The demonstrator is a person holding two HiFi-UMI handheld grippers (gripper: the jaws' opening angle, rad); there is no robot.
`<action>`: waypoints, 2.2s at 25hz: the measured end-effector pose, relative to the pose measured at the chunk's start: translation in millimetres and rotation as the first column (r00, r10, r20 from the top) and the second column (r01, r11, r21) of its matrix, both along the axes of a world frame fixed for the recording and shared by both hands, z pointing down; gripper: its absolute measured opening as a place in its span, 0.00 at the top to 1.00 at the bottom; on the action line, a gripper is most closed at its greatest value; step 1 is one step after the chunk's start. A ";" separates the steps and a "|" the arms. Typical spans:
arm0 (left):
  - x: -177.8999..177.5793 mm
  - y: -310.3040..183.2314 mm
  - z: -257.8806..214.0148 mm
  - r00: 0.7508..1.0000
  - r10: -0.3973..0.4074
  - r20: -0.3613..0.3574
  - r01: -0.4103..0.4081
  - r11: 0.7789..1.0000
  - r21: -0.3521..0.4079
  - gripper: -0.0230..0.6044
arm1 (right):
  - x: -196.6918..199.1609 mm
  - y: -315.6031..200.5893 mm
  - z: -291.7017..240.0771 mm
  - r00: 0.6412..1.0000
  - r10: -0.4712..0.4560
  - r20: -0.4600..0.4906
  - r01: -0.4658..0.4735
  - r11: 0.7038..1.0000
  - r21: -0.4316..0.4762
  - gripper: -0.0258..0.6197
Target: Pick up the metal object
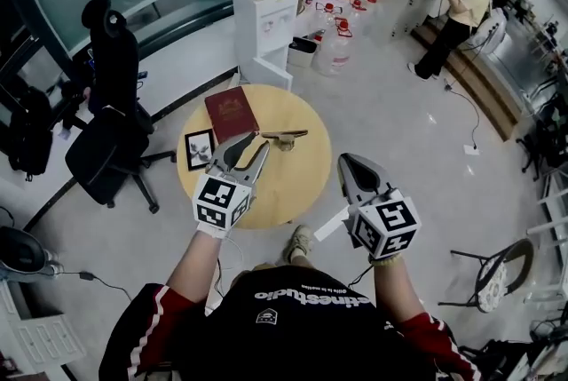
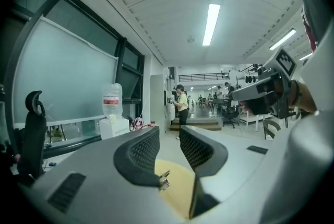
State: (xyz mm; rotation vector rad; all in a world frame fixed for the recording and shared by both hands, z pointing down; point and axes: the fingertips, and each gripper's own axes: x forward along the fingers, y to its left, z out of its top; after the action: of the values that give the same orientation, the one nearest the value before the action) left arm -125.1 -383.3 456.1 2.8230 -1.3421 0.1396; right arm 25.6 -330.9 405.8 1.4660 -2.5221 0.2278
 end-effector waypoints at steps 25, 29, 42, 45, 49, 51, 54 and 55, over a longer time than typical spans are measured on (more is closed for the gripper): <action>88.9 -93.4 196.7 0.911 0.255 0.324 -0.229 0.967 -0.115 0.76 | 69.0 -65.1 66.9 0.996 0.084 -0.012 -0.085 0.990 -0.111 0.92; 100.9 -105.6 234.1 0.882 0.279 0.379 -0.244 0.960 -0.140 0.75 | 87.3 -77.4 70.5 0.995 0.101 -0.013 -0.102 0.988 -0.118 0.92; 109.6 -144.9 324.6 0.820 0.311 0.481 -0.205 0.943 -0.261 0.74 | 120.6 -98.0 95.3 0.993 0.118 -0.019 -0.120 0.978 -0.169 0.92; 113.0 -153.8 339.4 0.792 0.325 0.517 -0.207 0.939 -0.273 0.73 | 127.9 -104.9 97.0 0.993 0.116 -0.015 -0.117 0.977 -0.178 0.92; 115.7 -161.0 355.6 0.772 0.339 0.538 -0.206 0.933 -0.294 0.73 | 137.1 -112.5 101.7 0.993 0.112 -0.021 -0.114 0.974 -0.195 0.92; 113.5 -166.1 362.1 0.766 0.335 0.549 -0.197 0.935 -0.296 0.73 | 140.3 -116.7 105.9 0.993 0.111 -0.025 -0.114 0.973 -0.203 0.92; 112.3 -173.1 368.4 0.759 0.336 0.558 -0.192 0.934 -0.301 0.73 | 143.4 -122.0 112.7 0.994 0.107 -0.028 -0.111 0.970 -0.215 0.92; 113.0 -174.8 369.8 0.760 0.338 0.555 -0.192 0.933 -0.306 0.73 | 144.3 -123.7 114.9 0.994 0.106 -0.028 -0.110 0.969 -0.219 0.92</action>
State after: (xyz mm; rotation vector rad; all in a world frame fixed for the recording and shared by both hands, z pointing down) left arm -12.2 -558.1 825.9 2.8405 -0.8580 1.2093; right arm 169.9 -454.6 520.7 1.5095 -2.3188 0.4946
